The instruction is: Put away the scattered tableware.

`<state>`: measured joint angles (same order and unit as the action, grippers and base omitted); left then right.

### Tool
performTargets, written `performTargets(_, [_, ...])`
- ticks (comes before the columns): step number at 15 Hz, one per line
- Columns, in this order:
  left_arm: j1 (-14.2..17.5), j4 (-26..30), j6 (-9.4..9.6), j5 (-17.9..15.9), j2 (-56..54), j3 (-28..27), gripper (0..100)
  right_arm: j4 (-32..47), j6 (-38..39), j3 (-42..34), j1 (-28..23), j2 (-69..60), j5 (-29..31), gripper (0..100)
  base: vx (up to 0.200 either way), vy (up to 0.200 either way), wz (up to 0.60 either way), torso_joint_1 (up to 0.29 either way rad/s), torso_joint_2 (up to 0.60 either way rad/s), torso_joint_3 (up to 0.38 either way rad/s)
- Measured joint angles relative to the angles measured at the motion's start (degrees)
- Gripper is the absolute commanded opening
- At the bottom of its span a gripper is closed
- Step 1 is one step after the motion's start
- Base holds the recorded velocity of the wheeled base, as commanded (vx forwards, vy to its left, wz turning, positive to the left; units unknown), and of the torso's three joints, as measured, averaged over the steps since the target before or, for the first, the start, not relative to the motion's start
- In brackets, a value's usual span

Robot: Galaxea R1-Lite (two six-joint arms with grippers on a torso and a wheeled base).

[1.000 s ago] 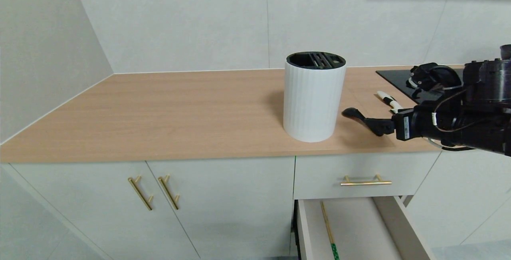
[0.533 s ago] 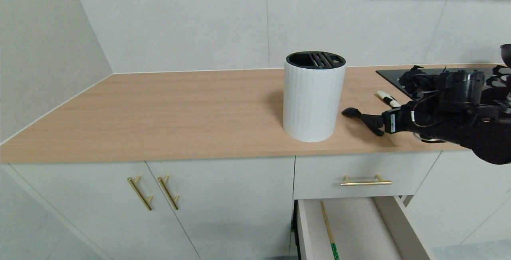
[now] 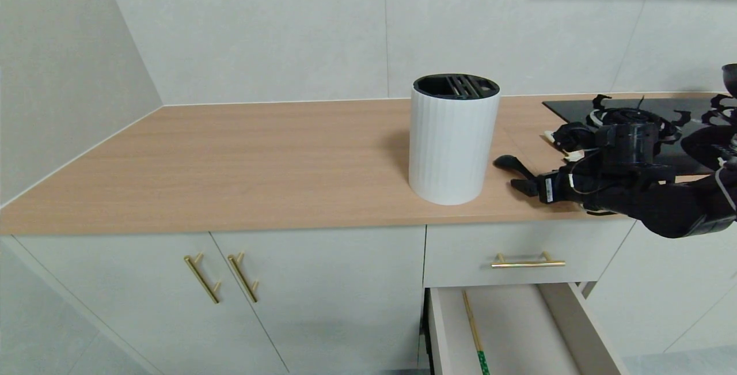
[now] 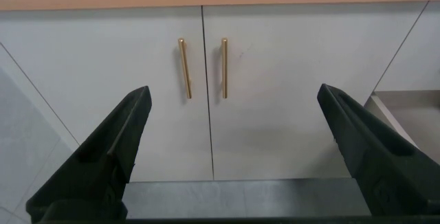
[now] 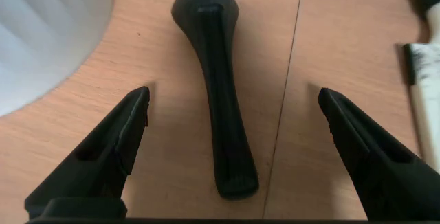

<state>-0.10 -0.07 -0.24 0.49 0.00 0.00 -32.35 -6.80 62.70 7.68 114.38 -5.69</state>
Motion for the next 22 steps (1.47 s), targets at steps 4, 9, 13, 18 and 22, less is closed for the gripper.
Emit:
performTargets(4, [0.0, 0.0, 0.0, 0.0, 0.0, 0.0, 100, 0.0, 0.1, 0.1, 0.0, 0.5, -0.2, 100, 0.0, 0.0, 0.0, 0.0, 0.0, 0.0])
performTargets(9, [0.0, 0.0, 0.0, 0.0, 0.0, 0.0, 100, 0.1, 0.1, 0.1, 0.0, 0.4, -0.2, 0, 0.0, 0.0, 0.0, 0.0, 0.0, 0.0])
performTargets(13, [0.0, 0.0, 0.0, 0.0, 0.0, 0.0, 100, 0.3, 0.1, 0.0, 0.0, 0.4, -0.3, 0, 0.0, 0.0, 0.0, 0.0, 0.0, 0.0])
performTargets(18, [0.0, 0.0, 0.0, 0.0, 0.0, 0.0, 100, 0.8, 0.2, 0.0, 0.0, 0.0, -0.2, 0, 0.0, 0.0, 0.0, 0.0, 0.0, 0.0])
performTargets(22, [0.0, 0.0, 0.02, 0.0, 0.0, 0.0, 100, 6.1, 0.8, 0.1, 0.1, -2.2, 0.2, 0, 0.0, 0.0, 0.0, 0.0, 0.0, 0.0])
